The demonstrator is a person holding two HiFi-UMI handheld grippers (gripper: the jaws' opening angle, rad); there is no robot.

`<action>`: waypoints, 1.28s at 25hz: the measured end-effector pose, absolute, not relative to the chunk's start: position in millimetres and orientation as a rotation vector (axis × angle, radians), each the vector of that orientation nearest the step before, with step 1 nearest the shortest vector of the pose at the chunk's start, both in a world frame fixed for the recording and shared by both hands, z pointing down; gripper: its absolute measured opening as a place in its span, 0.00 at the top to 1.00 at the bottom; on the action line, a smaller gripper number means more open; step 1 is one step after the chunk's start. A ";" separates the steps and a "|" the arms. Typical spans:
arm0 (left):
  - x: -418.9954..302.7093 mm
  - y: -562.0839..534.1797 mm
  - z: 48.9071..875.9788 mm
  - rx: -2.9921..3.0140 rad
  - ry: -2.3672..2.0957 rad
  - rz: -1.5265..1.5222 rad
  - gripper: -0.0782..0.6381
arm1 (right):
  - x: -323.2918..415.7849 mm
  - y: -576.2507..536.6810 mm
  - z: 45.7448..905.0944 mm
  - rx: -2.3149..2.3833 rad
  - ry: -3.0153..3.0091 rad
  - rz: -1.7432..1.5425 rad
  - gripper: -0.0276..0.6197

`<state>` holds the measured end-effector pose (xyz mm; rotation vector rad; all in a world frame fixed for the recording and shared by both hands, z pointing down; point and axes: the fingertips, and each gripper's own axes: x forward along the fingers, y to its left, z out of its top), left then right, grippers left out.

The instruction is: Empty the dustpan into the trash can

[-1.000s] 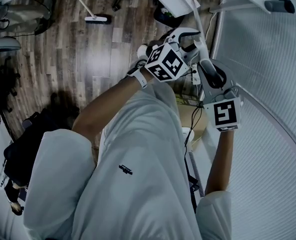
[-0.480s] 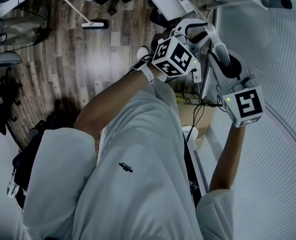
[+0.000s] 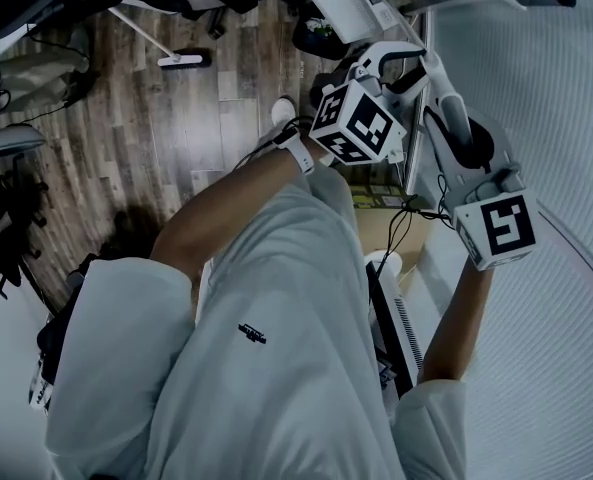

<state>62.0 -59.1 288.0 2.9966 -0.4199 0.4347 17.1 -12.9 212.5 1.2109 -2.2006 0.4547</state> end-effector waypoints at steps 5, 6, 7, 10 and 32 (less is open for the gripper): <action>74.7 -48.1 282.3 3.012 -0.380 0.403 0.76 | 25.7 -5.4 205.5 1.293 -2.188 0.470 0.84; 76.6 -45.2 280.0 3.015 -0.374 0.398 0.76 | 28.7 -1.3 204.4 1.295 -2.183 0.462 0.84; 78.5 -41.9 277.4 3.018 -0.367 0.394 0.76 | 30.8 2.4 202.4 1.298 -2.180 0.455 0.84; 84.2 -30.2 270.6 3.032 -0.340 0.384 0.76 | 34.6 13.1 195.8 1.313 -2.169 0.435 0.84; 116.8 69.4 306.0 2.942 -0.054 0.462 0.76 | 58.8 94.4 227.2 1.466 -2.022 0.585 0.84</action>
